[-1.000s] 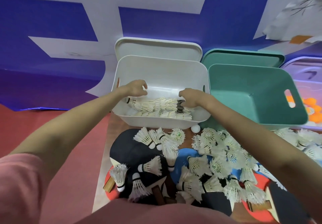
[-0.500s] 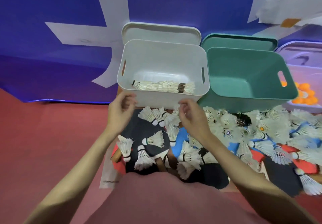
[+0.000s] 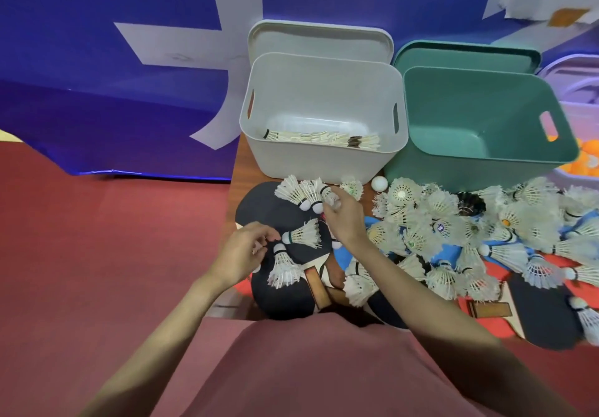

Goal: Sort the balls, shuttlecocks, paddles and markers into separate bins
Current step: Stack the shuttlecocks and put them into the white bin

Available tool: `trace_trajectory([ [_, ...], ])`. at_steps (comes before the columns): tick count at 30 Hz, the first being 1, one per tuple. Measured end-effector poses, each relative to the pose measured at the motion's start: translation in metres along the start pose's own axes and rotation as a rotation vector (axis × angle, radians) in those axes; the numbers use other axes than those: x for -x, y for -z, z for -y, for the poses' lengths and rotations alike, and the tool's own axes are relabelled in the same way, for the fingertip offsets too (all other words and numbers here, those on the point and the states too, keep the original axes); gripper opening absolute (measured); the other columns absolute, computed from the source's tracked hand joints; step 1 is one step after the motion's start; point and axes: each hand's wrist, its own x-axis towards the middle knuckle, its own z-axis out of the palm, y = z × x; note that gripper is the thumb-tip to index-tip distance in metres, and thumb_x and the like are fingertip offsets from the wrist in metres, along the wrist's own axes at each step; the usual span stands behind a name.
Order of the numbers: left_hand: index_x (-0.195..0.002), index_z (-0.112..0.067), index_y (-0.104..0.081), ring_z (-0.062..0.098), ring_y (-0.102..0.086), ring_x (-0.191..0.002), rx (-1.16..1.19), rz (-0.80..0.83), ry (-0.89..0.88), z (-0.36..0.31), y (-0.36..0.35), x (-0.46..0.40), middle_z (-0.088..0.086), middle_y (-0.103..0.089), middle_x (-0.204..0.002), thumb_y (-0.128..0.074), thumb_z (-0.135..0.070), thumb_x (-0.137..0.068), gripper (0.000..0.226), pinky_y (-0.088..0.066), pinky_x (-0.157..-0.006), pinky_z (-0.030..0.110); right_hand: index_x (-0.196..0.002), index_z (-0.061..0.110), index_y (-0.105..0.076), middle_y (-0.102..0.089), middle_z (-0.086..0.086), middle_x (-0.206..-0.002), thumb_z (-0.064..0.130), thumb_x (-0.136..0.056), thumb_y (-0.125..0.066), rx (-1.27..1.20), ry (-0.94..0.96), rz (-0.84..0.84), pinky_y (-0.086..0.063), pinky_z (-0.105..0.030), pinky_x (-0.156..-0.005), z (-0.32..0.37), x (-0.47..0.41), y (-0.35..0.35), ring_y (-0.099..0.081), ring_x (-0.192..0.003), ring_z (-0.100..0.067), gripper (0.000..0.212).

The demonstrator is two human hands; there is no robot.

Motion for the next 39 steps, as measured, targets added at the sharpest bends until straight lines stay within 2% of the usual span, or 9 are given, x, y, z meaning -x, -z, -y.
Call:
trace_trajectory([
  [4, -0.126, -0.027, -0.058, 0.017, -0.049, -0.109, -0.368, 0.281, -0.177, 0.003, -0.005, 0.002, -0.006, -0.055, -0.122, -0.056, 0.011, -0.071, 0.066, -0.042, -0.092, 0.030, -0.132, 0.007, -0.052, -0.049, 0.007, -0.047, 0.017, -0.090, -0.059, -0.085, 0.027, -0.046, -0.052, -0.031, -0.079, -0.004, 0.010, 0.007, -0.049, -0.050, -0.006, 0.044],
  [10, -0.129, -0.028, -0.054, 0.022, -0.046, -0.114, -0.603, 0.377, -0.419, -0.003, -0.021, -0.009, -0.003, -0.054, -0.122, -0.065, -0.002, -0.073, 0.063, -0.038, -0.091, 0.033, -0.125, 0.013, -0.057, -0.054, -0.004, -0.051, 0.012, -0.087, -0.061, -0.212, 0.017, -0.050, -0.040, -0.008, -0.059, -0.006, 0.041, 0.035, -0.048, -0.046, -0.007, 0.038],
  [14, -0.123, -0.029, -0.056, 0.019, -0.051, -0.109, -0.648, 0.437, -0.481, 0.000, -0.036, -0.013, -0.008, -0.060, -0.112, -0.065, -0.006, -0.072, 0.057, -0.029, -0.093, 0.029, -0.118, 0.019, -0.062, -0.064, -0.006, -0.066, 0.009, -0.086, -0.061, -0.273, 0.005, -0.063, -0.043, -0.016, -0.061, -0.009, 0.057, 0.049, -0.055, -0.054, -0.009, 0.033],
  [17, -0.119, -0.026, -0.057, 0.015, -0.055, -0.105, -0.529, 0.467, -0.406, -0.001, -0.037, -0.015, -0.009, -0.064, -0.107, -0.067, -0.015, -0.069, 0.052, -0.026, -0.097, 0.026, -0.109, 0.020, -0.064, -0.059, -0.008, -0.065, 0.003, -0.085, -0.059, -0.295, 0.087, -0.119, -0.039, -0.016, -0.056, -0.006, 0.067, 0.061, -0.047, -0.051, -0.005, 0.029],
  [20, -0.117, -0.026, -0.054, 0.007, -0.060, -0.099, -0.132, 0.401, -0.155, -0.013, -0.030, -0.014, -0.013, -0.064, -0.105, -0.073, -0.023, -0.068, 0.052, -0.044, -0.090, 0.026, -0.114, 0.024, -0.060, -0.052, -0.006, -0.061, 0.005, -0.086, -0.061, -0.266, 0.225, -0.155, -0.039, -0.014, -0.057, -0.001, 0.076, 0.074, -0.046, -0.054, -0.009, 0.034],
  [26, -0.107, -0.022, -0.047, 0.020, -0.067, -0.084, 0.458, 0.075, 0.188, -0.032, -0.029, -0.002, 0.001, -0.066, -0.097, -0.078, -0.009, -0.070, 0.050, -0.053, -0.079, 0.041, -0.118, 0.028, -0.045, -0.068, 0.014, -0.089, 0.021, -0.089, -0.062, -0.076, 0.310, 0.088, -0.041, -0.009, -0.068, 0.006, 0.074, 0.074, -0.058, -0.078, 0.008, 0.035],
  [31, -0.115, -0.017, -0.047, 0.010, -0.063, -0.086, 0.545, -0.005, 0.197, -0.041, -0.034, 0.004, -0.007, -0.063, -0.097, -0.076, -0.004, -0.071, 0.055, -0.053, -0.078, 0.030, -0.111, 0.022, -0.057, -0.054, 0.008, -0.103, 0.030, -0.094, -0.054, 0.173, 0.491, 0.313, -0.051, -0.032, -0.070, 0.012, 0.067, 0.051, -0.060, -0.082, -0.003, 0.019],
  [34, -0.122, -0.016, -0.046, 0.004, -0.060, -0.093, 0.533, -0.030, 0.205, -0.038, -0.031, 0.016, -0.009, -0.062, -0.102, -0.069, 0.006, -0.070, 0.061, -0.048, -0.082, 0.020, -0.108, 0.022, -0.063, -0.054, 0.007, -0.097, 0.030, -0.094, -0.054, 0.102, 0.522, 0.443, -0.046, -0.026, -0.072, 0.020, 0.065, 0.032, -0.047, -0.072, 0.007, 0.019],
  [39, -0.114, -0.012, -0.050, -0.006, -0.056, -0.079, 0.547, -0.239, 0.344, -0.022, -0.023, 0.044, -0.008, -0.059, -0.092, -0.069, 0.005, -0.065, 0.055, -0.043, -0.072, 0.010, -0.103, 0.019, -0.067, -0.065, 0.009, -0.101, 0.029, -0.094, -0.053, -0.035, 0.596, 0.482, -0.045, -0.022, -0.077, 0.039, 0.061, 0.002, -0.051, -0.090, -0.002, 0.020],
])
